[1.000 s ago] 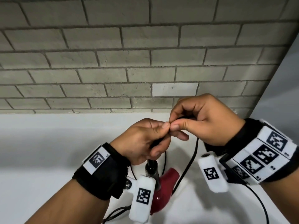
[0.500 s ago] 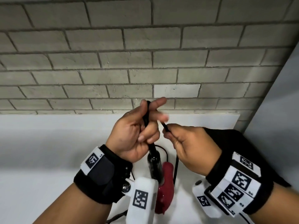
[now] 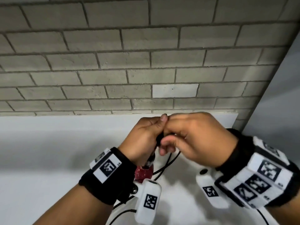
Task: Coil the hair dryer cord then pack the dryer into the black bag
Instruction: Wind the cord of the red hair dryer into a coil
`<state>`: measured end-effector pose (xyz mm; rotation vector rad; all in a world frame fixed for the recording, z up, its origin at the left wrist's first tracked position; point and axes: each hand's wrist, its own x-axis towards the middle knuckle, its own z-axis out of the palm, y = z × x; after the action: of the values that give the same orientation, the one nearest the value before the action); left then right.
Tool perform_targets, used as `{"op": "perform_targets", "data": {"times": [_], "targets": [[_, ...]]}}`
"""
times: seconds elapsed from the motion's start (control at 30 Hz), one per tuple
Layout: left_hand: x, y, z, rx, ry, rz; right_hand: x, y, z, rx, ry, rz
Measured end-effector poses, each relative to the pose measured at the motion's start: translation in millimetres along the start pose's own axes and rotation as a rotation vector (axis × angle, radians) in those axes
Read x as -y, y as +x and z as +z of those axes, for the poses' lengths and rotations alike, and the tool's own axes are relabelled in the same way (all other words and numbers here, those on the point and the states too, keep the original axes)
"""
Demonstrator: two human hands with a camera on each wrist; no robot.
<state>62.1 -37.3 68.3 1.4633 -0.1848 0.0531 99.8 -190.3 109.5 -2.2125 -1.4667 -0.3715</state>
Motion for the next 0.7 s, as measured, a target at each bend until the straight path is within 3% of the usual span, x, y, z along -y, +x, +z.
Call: {"op": "perform_targets", "data": {"times": [0.1, 0.2, 0.37, 0.5, 0.6, 0.7], "targets": [[-6, -1, -3, 0.104, 0.043, 0.021, -18, 7, -15, -0.087, 0.229, 0.066], [-8, -3, -3, 0.205, -0.095, -0.022, -30, 13, -18, -0.114, 0.470, 0.127], [-10, -8, -9, 0.296, -0.297, -0.076, -40, 15, 3, -0.144, 0.562, 0.129], [-21, -7, -22, 0.232, -0.468, 0.029, -39, -2, 36, -0.035, 0.424, 0.212], [-30, 1, -34, 0.036, -0.456, 0.121, -28, -17, 58, 0.056, 0.267, 0.196], [-23, 9, -35, -0.161, -0.305, 0.160, -12, -19, 61, 0.037, 0.207, 0.190]]}}
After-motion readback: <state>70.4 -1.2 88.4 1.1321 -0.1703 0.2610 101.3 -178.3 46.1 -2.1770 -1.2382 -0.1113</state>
